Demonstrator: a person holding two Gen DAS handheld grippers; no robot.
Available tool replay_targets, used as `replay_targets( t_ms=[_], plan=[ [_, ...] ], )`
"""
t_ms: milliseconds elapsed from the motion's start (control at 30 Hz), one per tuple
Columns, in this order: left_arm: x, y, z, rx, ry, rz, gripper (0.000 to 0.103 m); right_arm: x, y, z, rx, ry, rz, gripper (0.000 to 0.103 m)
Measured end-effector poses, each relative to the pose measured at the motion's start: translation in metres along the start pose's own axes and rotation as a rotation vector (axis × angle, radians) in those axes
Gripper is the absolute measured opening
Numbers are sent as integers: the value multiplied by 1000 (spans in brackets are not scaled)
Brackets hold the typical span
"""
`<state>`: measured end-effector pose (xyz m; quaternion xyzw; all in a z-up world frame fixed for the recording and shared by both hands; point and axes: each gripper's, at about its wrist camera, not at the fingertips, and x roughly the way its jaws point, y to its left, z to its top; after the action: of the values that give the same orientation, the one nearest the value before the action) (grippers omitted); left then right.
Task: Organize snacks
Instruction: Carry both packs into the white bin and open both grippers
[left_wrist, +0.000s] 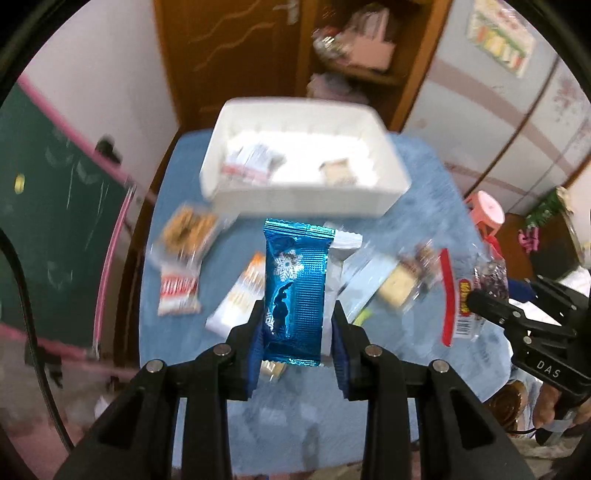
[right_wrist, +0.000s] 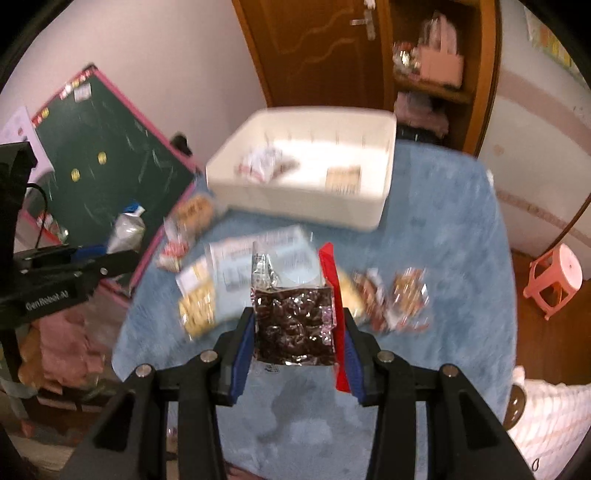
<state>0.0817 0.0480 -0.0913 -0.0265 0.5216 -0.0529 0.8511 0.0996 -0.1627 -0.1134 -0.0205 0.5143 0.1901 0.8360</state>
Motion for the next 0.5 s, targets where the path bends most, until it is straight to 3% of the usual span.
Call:
replay_targets(
  t_ms=[333, 500],
  plan=[
    [-53, -28, 113, 116, -215, 8, 31, -63, -3, 108, -36, -264, -82, 44],
    [-56, -28, 160, 129, -276, 25, 31, -67, -4, 163, -30, -340, -132, 44]
  ],
)
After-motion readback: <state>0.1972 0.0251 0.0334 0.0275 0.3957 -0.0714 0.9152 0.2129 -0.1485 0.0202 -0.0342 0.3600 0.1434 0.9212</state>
